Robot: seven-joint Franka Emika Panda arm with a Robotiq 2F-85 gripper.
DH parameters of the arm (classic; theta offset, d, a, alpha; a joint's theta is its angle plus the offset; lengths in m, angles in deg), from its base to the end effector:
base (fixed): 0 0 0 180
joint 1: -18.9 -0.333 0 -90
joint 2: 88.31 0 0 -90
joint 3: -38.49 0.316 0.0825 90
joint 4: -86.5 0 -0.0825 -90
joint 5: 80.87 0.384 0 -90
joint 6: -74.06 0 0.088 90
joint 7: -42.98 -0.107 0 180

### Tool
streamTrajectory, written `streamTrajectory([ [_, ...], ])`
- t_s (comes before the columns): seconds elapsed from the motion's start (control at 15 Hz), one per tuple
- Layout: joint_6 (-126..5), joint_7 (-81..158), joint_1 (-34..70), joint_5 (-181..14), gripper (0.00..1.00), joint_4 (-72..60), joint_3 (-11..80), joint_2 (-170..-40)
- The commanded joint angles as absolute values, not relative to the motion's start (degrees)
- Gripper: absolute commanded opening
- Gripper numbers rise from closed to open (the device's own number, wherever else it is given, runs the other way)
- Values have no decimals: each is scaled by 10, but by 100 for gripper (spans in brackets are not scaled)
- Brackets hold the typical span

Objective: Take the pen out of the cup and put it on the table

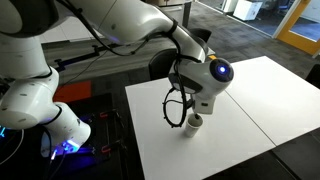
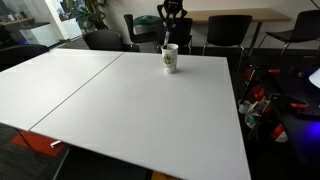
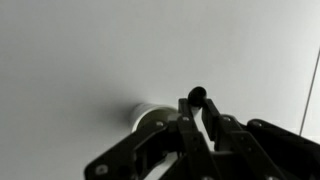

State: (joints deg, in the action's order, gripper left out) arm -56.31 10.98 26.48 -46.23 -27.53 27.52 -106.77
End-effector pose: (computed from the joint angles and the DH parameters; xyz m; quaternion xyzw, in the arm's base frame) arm 0.5785 -0.1751 0.3036 -0.7877 0.5844 0.0328 0.1923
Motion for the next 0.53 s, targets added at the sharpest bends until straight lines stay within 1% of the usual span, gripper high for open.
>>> streamTrajectory([
  [0.0,-605,90,250,-482,5,-337,281,-1007],
  [0.47,-702,87,217,-548,5,-398,304,-975],
])
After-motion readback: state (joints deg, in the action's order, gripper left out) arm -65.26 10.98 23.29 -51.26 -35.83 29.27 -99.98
